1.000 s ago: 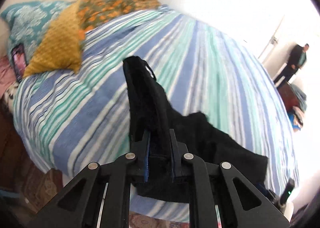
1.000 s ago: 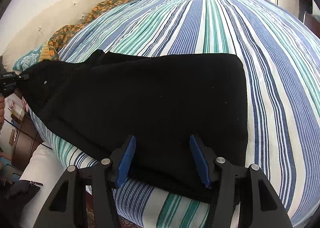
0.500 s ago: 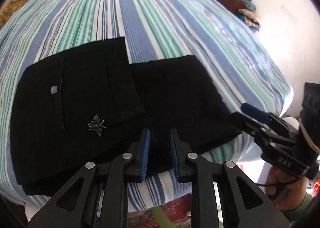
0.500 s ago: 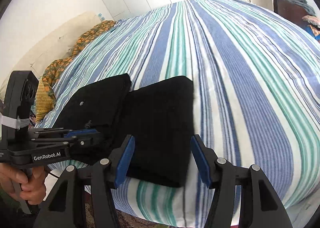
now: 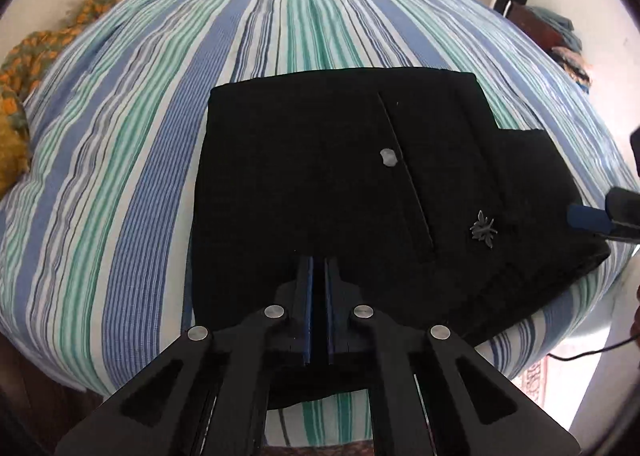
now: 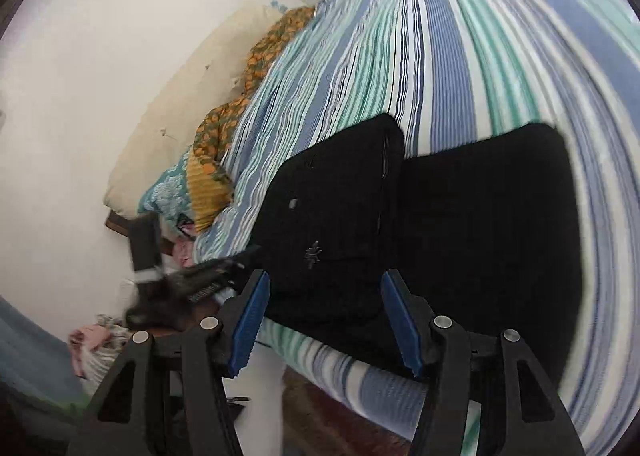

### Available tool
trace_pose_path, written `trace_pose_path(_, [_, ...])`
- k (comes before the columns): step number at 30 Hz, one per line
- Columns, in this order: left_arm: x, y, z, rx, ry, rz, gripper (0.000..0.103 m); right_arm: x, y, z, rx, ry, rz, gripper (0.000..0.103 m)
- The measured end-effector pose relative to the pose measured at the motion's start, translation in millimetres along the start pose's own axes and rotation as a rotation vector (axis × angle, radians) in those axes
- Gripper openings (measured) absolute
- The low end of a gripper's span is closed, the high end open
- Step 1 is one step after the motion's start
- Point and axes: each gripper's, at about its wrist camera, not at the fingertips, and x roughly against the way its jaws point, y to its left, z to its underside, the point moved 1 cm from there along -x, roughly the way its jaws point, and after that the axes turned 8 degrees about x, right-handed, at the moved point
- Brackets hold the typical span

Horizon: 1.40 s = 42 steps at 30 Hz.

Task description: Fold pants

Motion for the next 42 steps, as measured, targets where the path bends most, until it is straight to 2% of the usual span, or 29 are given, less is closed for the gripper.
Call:
trace_pose_path(2, [3, 2, -1, 0.032, 0.003, 0.025, 0.002, -16, -11, -3, -0.076, 0.062, -0.041, 0.058])
trace_pose_path(6, [4, 10, -5, 0.053, 0.003, 0.055, 0.003, -31, -24, -4, -0.156, 0.102, -0.088, 0.058])
trace_pose_path(8, [4, 6, -6, 0.029, -0.014, 0.033, 0.003, -39, -23, -7, -0.136, 0.123, -0.047, 0.058])
trace_pose_path(10, [7, 7, 8, 0.011, -0.025, 0.011, 0.003, -42, -21, -9, -0.1, 0.146, 0.004, 0.058])
trace_pose_path(17, [6, 13, 8, 0.032, -0.027, 0.007, 0.006, -55, -4, -10, -0.009, 0.204, 0.061, 0.059])
trace_pose_path(26, [8, 13, 6, 0.03, -0.021, -0.002, 0.012, -49, 0, -9, 0.015, 0.185, 0.058, 0.058])
trace_pose_path(27, [8, 12, 5, 0.03, -0.02, -0.007, 0.014, -49, -1, -6, 0.013, 0.19, 0.058, 0.058])
trace_pose_path(28, [10, 12, 5, 0.031, -0.02, -0.009, 0.024, -49, -2, -5, 0.01, 0.195, 0.058, 0.058])
trace_pose_path(29, [12, 12, 5, 0.036, -0.019, -0.002, 0.047, -50, -3, -2, 0.006, 0.199, 0.057, 0.058])
trace_pose_path(31, [21, 13, 6, 0.054, -0.037, 0.014, 0.077, -47, -5, 2, 0.006, 0.199, 0.053, 0.058])
trace_pose_path(32, [24, 13, 7, 0.057, -0.051, 0.003, 0.08, -46, -5, 3, 0.007, 0.194, 0.05, 0.058])
trace_pose_path(37, [27, 12, 9, 0.036, -0.029, -0.045, 0.08, -42, -8, -2, -0.008, 0.19, 0.059, 0.058])
trace_pose_path(39, [31, 17, 8, 0.056, -0.04, -0.061, 0.08, -41, -6, -9, 0.01, 0.187, 0.068, 0.058])
trace_pose_path(42, [33, 27, 9, 0.104, -0.035, -0.045, 0.08, -39, -7, -20, 0.012, 0.181, 0.08, 0.058])
